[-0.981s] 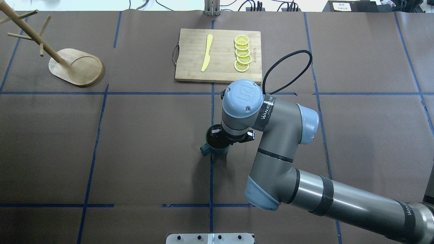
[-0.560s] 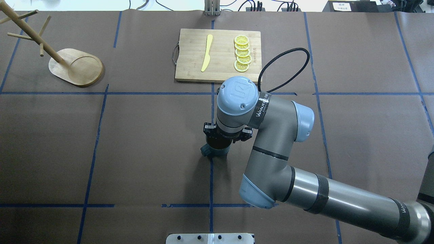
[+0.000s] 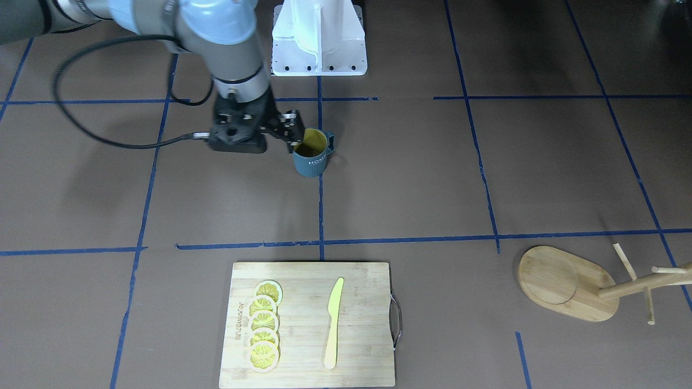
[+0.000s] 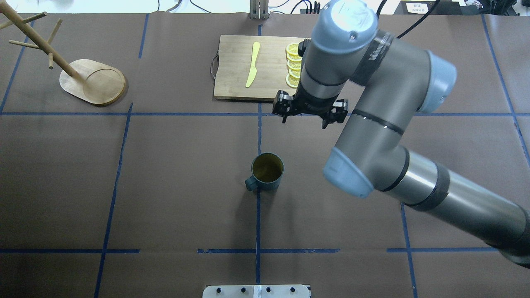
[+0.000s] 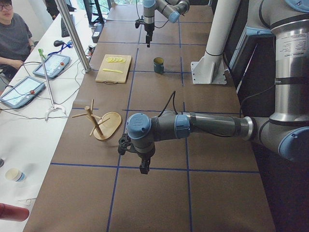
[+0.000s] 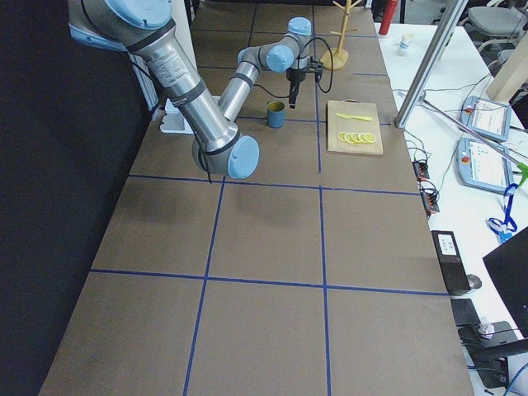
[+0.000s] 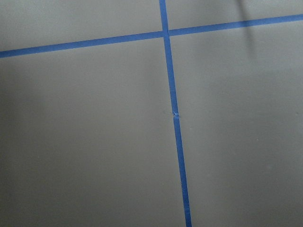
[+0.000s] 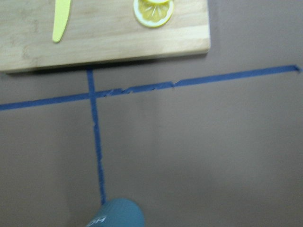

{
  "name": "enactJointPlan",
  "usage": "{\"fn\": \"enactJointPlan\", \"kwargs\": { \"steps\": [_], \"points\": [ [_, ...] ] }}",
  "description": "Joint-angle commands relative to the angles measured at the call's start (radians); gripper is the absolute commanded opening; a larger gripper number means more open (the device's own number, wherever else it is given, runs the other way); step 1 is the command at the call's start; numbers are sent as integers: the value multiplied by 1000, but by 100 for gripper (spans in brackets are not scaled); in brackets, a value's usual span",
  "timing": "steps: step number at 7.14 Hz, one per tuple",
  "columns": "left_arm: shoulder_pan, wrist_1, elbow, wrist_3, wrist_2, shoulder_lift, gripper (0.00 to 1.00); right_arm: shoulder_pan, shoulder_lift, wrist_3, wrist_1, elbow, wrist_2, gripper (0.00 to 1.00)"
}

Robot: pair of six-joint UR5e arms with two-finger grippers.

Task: Hang cup on storage rack
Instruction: 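Open the right gripper and withdraw the right arm away from the mug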

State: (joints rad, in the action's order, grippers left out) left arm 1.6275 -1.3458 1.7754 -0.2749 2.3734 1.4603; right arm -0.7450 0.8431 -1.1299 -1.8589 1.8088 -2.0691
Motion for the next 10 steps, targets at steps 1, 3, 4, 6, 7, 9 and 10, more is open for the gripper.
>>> {"fn": "enactJointPlan", "kwargs": {
  "steps": [1,3,4,6,7,9,10],
  "points": [
    [-3,-1,18,5,-6,2,100,-216,127,366,-48,30,-110,100],
    [-3,-4,27,3,4,9,100,-400,300,752,-39,27,-179,100],
    [-3,-15,29,2,4,15,100,-469,374,917,-40,24,-199,100],
    [-3,-215,22,6,1,14,100,-581,509,1164,-39,24,-197,100],
    [-5,-246,15,6,-3,9,100,-641,571,1270,-37,26,-198,100],
    [-5,-251,-7,0,3,24,100,-761,689,1456,-37,23,-197,100],
    [-5,-250,-7,-1,4,23,100,-821,749,1487,-37,24,-197,100]
  ]
}}
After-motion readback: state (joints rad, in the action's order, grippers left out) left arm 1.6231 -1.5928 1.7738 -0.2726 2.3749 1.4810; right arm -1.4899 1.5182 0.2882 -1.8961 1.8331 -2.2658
